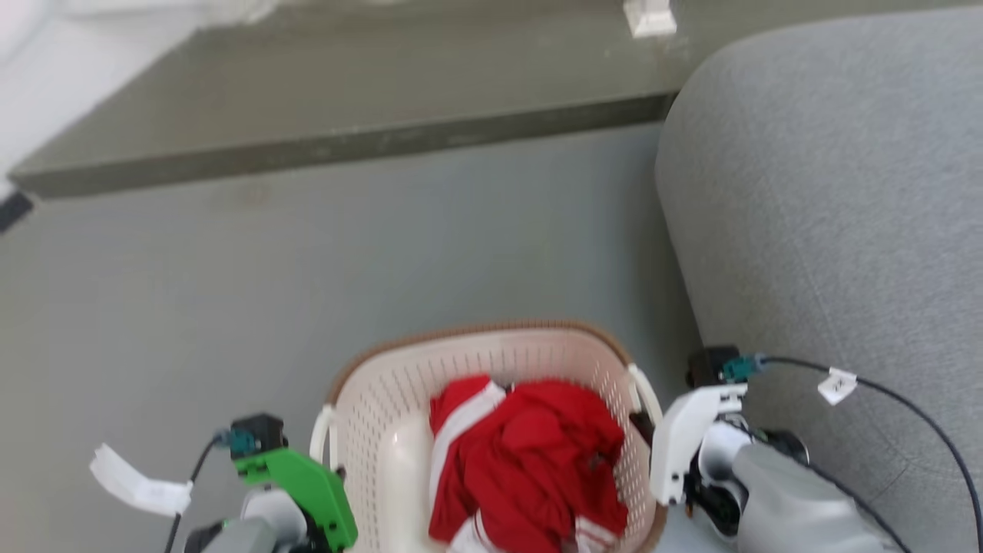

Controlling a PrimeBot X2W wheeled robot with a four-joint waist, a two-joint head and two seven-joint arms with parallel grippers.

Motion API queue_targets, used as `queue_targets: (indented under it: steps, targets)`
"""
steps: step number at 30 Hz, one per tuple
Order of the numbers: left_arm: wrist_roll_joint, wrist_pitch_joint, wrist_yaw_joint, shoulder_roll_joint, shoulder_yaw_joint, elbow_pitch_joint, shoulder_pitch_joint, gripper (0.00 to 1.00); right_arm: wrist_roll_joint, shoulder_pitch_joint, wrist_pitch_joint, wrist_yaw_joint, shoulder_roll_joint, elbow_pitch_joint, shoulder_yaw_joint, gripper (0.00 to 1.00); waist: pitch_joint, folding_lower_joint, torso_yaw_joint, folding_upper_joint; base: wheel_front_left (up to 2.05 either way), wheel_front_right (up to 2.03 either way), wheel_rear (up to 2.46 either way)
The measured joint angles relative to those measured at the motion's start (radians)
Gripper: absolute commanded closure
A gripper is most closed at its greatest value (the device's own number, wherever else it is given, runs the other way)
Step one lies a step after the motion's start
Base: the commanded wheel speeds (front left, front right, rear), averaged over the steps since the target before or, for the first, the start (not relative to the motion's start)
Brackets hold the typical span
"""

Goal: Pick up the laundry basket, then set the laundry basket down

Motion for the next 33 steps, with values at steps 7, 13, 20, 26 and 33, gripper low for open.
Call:
queue_targets:
  steps: [7, 13, 20, 26, 33]
  targets:
    - [-0.019, 0.019, 0.000, 0.000, -0.015, 0.004, 0.046, 1.00, 0.021, 0.039, 0.026, 0.000, 0.002, 0.003, 0.016, 1.00, -0.090, 0.0000, -0.009, 0.0000, 0.00, 0.00, 0.00]
    - [-0.039, 0.023, 0.000, 0.000, -0.027, 0.002, 0.046, 1.00, 0.033, 0.039, 0.033, 0.000, 0.001, 0.003, 0.029, 1.00, -0.133, 0.0000, -0.018, 0.0000, 0.00, 0.00, 0.00]
    - [-0.048, 0.026, 0.001, 0.001, -0.040, -0.002, 0.047, 1.00, 0.041, 0.038, 0.034, 0.000, -0.001, 0.003, 0.038, 1.00, -0.143, 0.0001, -0.021, 0.0000, 0.00, 0.00, 0.00]
    - [-0.050, 0.026, 0.006, 0.002, -0.047, -0.005, 0.047, 1.00, 0.048, 0.037, 0.033, 0.000, -0.002, 0.004, 0.046, 1.00, -0.141, 0.0000, -0.020, 0.0000, 0.00, 0.00, 0.00]
    - [-0.059, 0.026, 0.008, 0.002, -0.055, -0.007, 0.047, 1.00, 0.056, 0.036, 0.033, 0.000, -0.003, 0.008, 0.055, 1.00, -0.136, 0.0001, -0.019, 0.0000, 0.00, 0.00, 0.00]
